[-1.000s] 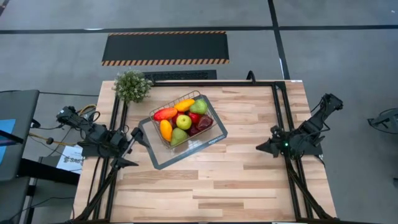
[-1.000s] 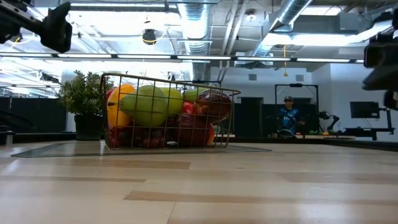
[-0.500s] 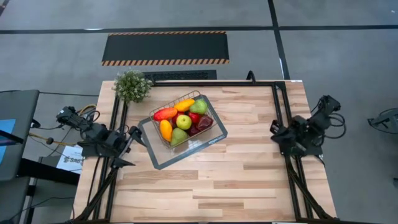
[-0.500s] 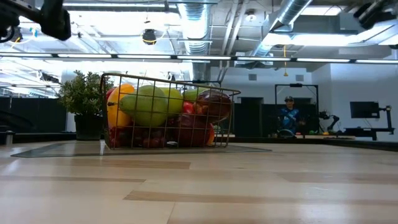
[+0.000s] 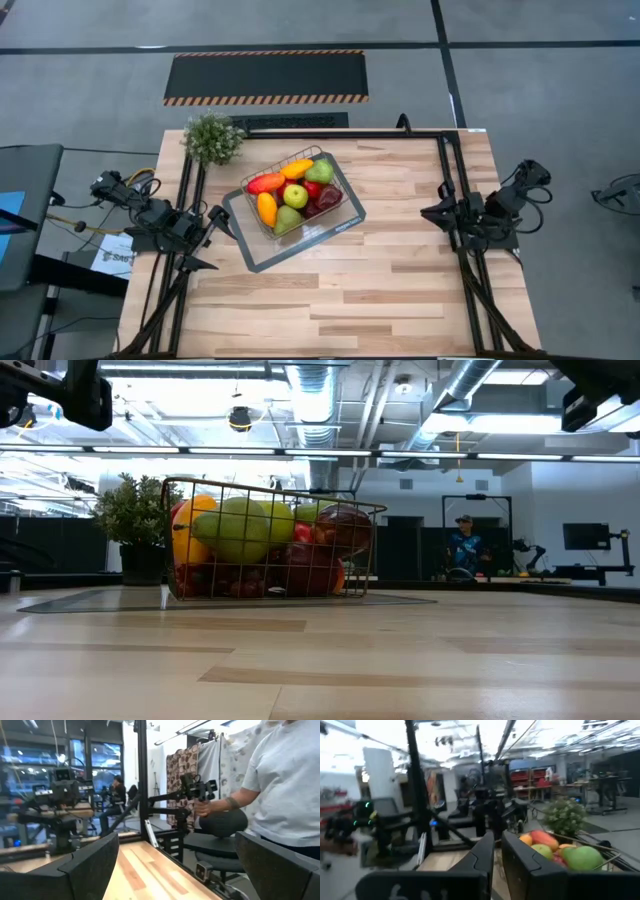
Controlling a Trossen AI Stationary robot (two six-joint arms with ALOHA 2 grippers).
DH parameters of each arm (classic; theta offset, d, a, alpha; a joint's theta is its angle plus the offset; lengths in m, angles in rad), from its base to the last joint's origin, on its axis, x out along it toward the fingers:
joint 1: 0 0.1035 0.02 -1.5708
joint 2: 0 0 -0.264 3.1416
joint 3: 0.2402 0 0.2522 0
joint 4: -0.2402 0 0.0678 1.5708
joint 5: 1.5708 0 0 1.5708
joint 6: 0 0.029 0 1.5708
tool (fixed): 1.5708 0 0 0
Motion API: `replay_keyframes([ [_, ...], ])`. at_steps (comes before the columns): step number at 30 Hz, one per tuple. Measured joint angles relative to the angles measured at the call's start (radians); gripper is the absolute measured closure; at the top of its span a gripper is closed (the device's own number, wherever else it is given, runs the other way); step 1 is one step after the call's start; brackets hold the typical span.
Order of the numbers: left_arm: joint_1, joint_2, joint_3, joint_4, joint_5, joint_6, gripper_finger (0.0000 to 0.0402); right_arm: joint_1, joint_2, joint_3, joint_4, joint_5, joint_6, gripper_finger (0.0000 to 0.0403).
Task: Build produce basket
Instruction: Return to Home Position
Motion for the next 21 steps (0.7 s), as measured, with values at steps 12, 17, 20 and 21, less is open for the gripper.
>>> replay_keyframes([
  [12, 0.0, 0.0, 0.0, -0.003, -0.122, 0.111, 0.0017, -0.128, 0.004, -0.161, 0.038, -0.305, 0.251, 0.0343],
  [17, 0.0, 0.0, 0.0, -0.08, -0.146, 0.032, 0.0017, -0.175, -0.001, -0.162, 0.029, -0.287, 0.185, 0.0343],
  [20, 0.0, 0.0, 0.0, -0.092, -0.184, 0.026, 0.0017, -0.201, -0.001, -0.162, 0.017, -0.288, 0.171, 0.0343],
  [21, 0.0, 0.0, 0.0, -0.091, -0.188, 0.038, 0.0017, -0.207, -0.001, -0.162, -0.001, -0.292, 0.177, 0.0343],
])
